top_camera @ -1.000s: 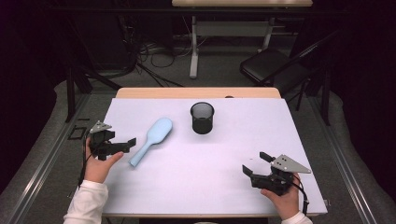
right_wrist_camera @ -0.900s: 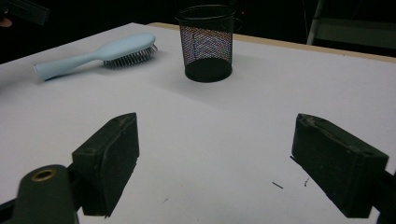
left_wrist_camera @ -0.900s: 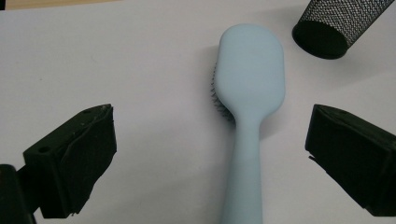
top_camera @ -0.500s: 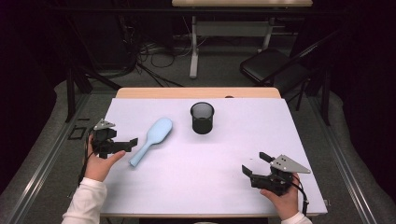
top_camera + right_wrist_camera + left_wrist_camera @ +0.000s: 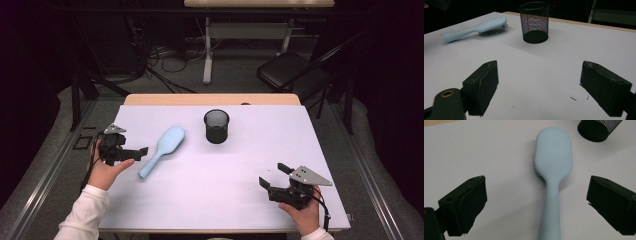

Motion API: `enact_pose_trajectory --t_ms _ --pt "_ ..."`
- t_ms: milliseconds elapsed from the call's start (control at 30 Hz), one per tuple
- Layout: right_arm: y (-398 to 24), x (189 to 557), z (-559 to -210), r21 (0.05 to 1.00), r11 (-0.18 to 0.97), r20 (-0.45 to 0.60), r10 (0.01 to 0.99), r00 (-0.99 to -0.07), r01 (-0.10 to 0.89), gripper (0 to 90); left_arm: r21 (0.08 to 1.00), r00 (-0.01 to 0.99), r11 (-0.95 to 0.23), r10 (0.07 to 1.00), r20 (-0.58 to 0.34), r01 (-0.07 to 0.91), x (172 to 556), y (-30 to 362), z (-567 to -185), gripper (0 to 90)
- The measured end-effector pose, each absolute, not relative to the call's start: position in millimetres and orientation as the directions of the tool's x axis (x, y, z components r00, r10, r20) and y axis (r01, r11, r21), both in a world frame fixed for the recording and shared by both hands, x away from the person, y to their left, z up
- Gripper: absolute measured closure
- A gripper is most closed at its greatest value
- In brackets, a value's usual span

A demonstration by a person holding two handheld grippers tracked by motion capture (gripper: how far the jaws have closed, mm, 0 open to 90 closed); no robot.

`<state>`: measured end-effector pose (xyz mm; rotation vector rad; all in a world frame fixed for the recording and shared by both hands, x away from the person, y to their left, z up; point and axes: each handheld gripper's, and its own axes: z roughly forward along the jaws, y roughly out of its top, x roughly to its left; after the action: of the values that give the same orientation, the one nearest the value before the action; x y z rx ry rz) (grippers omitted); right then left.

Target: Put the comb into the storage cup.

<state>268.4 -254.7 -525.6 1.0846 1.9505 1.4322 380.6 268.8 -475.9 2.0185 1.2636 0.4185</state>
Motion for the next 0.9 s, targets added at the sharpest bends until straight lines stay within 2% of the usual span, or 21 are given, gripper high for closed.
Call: enact_pose_trajectory --t_ms 900 --pt "-254.6 268.4 -525.9 0.941 0.13 0.074 0.822 -0.565 0.312 14.7 0.647 0.484 -0.319 0.871 -0.088 0.693 393.3 263.2 -467.1 3.2"
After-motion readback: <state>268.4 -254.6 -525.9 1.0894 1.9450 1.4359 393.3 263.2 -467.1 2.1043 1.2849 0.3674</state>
